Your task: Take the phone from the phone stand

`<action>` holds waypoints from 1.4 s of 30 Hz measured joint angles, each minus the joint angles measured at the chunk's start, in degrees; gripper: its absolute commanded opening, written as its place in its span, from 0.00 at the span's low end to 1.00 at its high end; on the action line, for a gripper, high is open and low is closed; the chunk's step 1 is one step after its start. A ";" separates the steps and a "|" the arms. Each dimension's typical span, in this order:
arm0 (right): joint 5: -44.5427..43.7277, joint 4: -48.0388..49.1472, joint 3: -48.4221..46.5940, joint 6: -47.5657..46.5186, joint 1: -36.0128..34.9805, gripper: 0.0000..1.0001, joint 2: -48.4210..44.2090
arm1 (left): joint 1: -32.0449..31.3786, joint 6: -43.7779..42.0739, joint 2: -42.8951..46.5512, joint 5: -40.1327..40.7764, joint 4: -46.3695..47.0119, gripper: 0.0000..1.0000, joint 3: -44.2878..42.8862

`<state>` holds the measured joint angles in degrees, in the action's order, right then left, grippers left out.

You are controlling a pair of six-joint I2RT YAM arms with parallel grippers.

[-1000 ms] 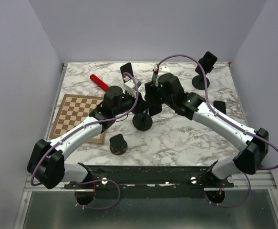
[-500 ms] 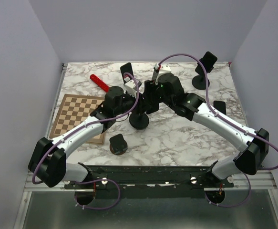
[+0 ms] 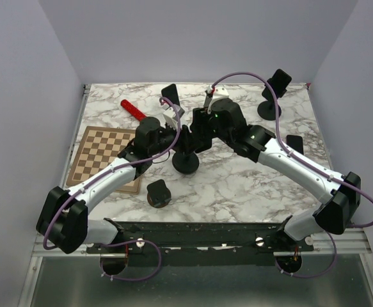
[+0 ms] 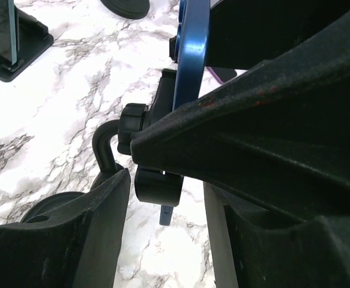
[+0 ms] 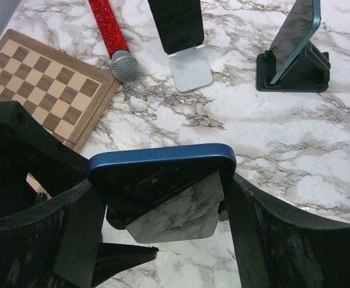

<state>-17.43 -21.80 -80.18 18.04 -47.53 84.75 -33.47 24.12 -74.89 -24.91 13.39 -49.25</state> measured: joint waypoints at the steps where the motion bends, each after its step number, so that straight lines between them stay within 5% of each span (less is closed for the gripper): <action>1: 0.02 0.20 0.00 0.04 -0.02 0.01 0.00 | 0.33 0.46 0.02 -0.55 0.66 0.61 0.17; 16: 0.07 0.68 -0.15 0.39 -0.52 0.00 0.42 | 3.19 4.85 2.95 -4.07 6.99 0.55 3.50; 22: 0.09 0.63 -0.39 0.39 -0.66 0.01 0.72 | 4.20 5.51 3.63 -4.31 7.98 0.38 3.98; 36: 0.02 -0.74 -1.51 0.37 -0.94 0.01 1.09 | 4.07 5.51 3.37 -4.74 7.82 0.50 4.00; 42: -0.11 -0.85 -1.51 0.35 -0.96 0.01 1.09 | 3.63 5.53 2.89 -4.74 7.96 0.41 4.00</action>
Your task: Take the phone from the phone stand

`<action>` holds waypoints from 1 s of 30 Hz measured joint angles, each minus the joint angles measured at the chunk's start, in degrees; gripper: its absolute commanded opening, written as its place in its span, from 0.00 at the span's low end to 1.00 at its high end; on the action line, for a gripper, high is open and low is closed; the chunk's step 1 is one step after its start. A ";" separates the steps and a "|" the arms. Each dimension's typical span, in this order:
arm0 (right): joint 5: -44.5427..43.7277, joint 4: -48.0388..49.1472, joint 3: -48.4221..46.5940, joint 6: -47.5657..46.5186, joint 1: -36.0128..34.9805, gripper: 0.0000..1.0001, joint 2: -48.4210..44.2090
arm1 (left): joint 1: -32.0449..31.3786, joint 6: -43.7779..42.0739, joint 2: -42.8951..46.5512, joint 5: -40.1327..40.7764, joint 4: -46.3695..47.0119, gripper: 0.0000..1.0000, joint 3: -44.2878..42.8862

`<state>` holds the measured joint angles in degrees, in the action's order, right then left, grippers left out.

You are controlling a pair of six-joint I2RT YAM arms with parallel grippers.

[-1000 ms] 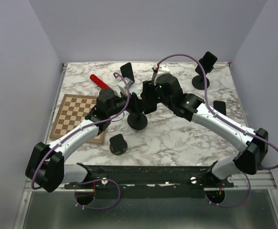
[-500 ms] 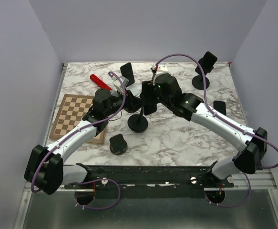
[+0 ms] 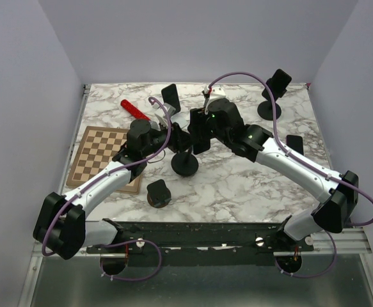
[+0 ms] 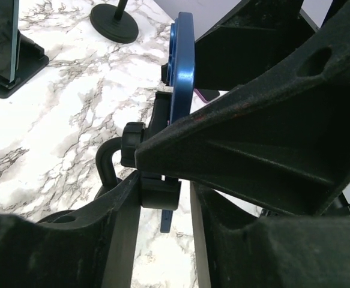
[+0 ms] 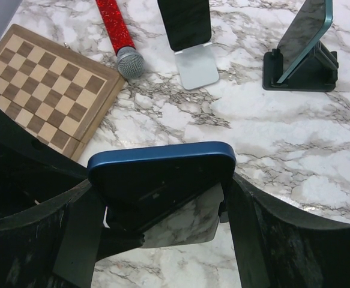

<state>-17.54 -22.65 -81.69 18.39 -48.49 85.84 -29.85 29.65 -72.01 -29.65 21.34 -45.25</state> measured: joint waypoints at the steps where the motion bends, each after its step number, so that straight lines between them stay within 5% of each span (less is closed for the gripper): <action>1: 0.00 -0.04 0.00 -0.02 0.00 0.01 0.00 | -0.02 -0.02 0.00 0.02 0.04 0.40 0.00; 7: -0.02 -0.22 0.00 -0.09 -0.22 0.01 0.00 | 0.04 -0.26 0.00 0.15 -0.02 0.35 0.00; 12: -0.31 -0.22 0.00 -0.20 -0.33 0.01 0.00 | 0.04 -0.52 0.00 0.09 -0.04 0.45 0.00; 21: -0.85 -0.39 -0.15 -0.04 -0.33 0.01 0.00 | 0.00 -0.63 -0.02 -0.02 0.00 0.39 -0.02; 30: -1.01 -0.66 -0.31 -0.20 -0.31 0.01 0.00 | 0.00 -0.68 -0.28 -0.31 0.07 0.47 -0.04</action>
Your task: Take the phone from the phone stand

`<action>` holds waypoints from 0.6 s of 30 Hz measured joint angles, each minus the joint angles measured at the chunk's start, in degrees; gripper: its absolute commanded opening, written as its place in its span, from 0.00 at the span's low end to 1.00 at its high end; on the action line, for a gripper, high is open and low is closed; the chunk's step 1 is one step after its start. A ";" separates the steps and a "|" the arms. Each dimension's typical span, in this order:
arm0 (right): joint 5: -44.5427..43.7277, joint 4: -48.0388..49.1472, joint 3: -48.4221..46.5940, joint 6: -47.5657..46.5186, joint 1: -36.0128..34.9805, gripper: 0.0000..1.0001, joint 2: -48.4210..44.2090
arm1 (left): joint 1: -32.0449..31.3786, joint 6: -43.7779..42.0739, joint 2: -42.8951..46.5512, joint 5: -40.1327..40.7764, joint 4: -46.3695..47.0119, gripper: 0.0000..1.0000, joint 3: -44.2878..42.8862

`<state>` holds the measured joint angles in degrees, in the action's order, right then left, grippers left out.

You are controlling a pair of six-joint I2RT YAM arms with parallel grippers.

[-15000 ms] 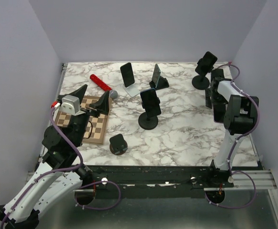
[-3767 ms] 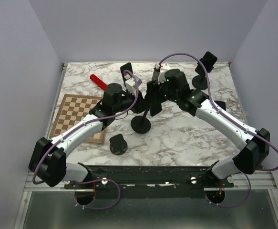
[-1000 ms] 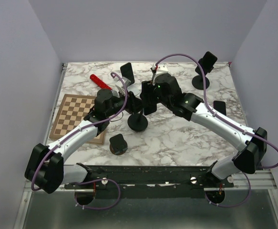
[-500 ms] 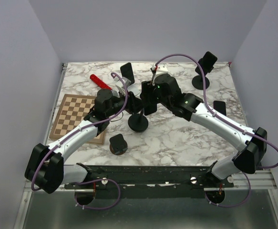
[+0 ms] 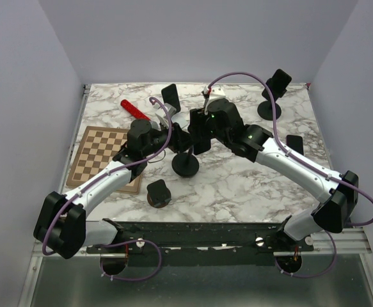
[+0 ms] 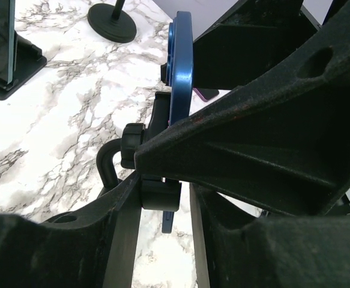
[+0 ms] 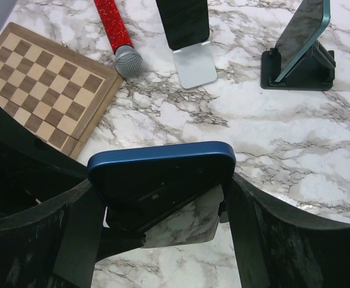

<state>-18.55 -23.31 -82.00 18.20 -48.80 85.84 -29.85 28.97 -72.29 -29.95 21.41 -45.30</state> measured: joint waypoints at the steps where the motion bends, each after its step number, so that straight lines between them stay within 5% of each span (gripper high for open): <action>1: -0.02 -0.02 -0.04 0.00 0.00 0.01 0.00 | 0.00 0.02 -0.04 -0.13 0.11 0.47 -0.02; 7: -0.02 -0.07 -0.35 0.02 0.00 0.01 0.00 | -0.15 0.02 -0.33 -0.76 0.35 0.47 -0.17; 12: -0.02 -0.24 -0.37 0.00 0.00 0.01 0.00 | -0.15 -0.09 -0.35 -0.72 0.26 0.37 -0.22; 15: -0.02 -0.39 -0.39 0.00 0.00 0.01 -0.02 | -0.15 -0.17 -0.39 -0.68 -0.02 0.24 -0.22; 18: 0.00 -0.46 -0.39 0.00 0.09 0.01 -0.02 | -0.15 -0.24 -0.39 -0.68 -0.09 0.01 -0.22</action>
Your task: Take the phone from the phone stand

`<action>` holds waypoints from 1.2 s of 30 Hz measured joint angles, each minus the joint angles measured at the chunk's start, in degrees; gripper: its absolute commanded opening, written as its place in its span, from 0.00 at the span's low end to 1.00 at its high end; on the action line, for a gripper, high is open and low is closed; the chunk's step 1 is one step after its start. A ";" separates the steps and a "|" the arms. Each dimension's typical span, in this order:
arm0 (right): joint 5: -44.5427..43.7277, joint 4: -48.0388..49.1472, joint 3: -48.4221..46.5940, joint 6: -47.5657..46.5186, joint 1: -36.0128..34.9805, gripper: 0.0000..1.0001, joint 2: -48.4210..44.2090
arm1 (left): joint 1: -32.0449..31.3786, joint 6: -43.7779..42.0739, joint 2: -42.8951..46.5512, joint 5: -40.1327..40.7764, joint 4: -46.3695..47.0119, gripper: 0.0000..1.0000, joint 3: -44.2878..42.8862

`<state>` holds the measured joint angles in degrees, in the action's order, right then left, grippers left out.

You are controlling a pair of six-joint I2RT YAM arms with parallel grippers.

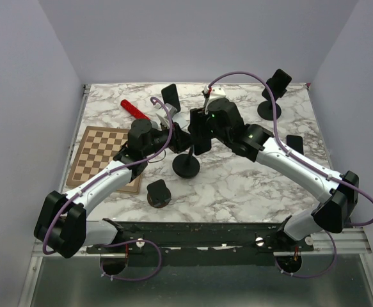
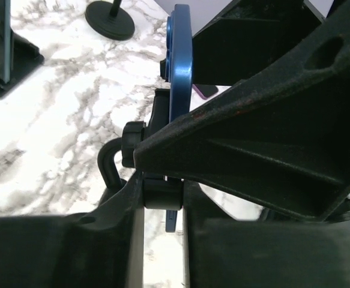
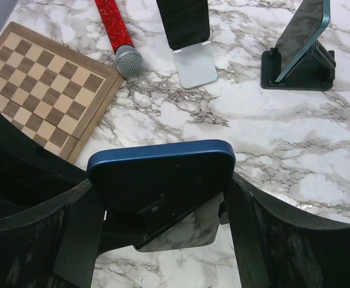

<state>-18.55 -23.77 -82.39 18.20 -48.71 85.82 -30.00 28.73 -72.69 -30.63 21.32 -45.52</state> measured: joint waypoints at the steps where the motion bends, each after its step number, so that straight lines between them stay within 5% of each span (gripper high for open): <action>1: 0.00 0.00 0.00 -0.04 0.07 0.01 0.00 | -0.02 -0.28 0.00 0.04 0.00 0.00 0.00; 19: 13.90 10.29 10.51 -13.16 6.19 0.00 -8.11 | -1.14 -2.21 -2.12 -2.40 3.80 0.00 -0.90; 36: 45.59 8.02 5.86 -19.93 17.16 0.01 -0.15 | 1.03 -4.37 -7.19 -8.22 5.57 0.00 -1.57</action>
<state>27.05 -15.75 -76.53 -1.74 -31.55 85.67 -28.97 24.36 -79.88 -38.85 26.89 -47.09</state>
